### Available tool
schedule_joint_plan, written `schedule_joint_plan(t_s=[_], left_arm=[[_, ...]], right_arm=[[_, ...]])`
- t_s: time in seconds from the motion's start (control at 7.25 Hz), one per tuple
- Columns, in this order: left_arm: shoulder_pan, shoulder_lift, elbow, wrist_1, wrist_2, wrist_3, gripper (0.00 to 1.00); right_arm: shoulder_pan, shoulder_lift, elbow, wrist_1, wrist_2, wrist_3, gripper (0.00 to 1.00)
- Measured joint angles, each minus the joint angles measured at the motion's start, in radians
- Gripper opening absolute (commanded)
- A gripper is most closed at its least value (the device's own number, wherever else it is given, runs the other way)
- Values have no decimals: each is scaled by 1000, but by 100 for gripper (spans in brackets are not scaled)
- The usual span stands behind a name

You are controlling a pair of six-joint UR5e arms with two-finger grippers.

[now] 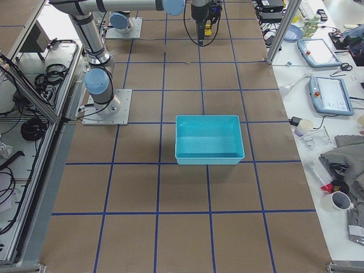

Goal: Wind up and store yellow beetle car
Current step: 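Push the yellow car with the left gripper toward the left arm's base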

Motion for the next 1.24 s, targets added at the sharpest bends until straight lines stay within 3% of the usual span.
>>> schedule_joint_plan(t_s=[0.55, 1.24], left_arm=[[27, -9, -1, 9, 2, 104, 10], [160, -19, -4, 9, -6, 250, 10]], right_arm=[[0, 0, 0, 1, 0, 0, 100], [0, 0, 0, 1, -1, 1, 100]])
